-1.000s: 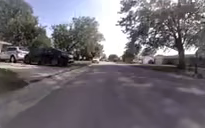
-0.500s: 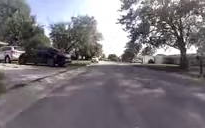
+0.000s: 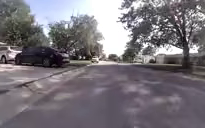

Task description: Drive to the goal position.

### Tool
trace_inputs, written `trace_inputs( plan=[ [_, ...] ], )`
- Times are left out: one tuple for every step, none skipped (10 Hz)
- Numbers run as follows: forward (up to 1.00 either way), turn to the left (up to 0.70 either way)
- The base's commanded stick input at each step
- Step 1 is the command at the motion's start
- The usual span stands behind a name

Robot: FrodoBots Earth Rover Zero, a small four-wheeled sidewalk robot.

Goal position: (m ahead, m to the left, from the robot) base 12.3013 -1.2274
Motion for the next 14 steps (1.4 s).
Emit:
trace_inputs(
  plan=[
    [1.00,0.00],
    [1.00,0.00],
    [1.00,0.00],
    [1.00,0.00],
    [1.00,0.00],
    [1.00,0.00],
    [1.00,0.00],
    [1.00,0.00],
    [1.00,0.00],
    [1.00,0.00],
    [1.00,0.00],
    [1.00,0.00],
    [1.00,0.04],
    [1.00,0.09]
  ],
)
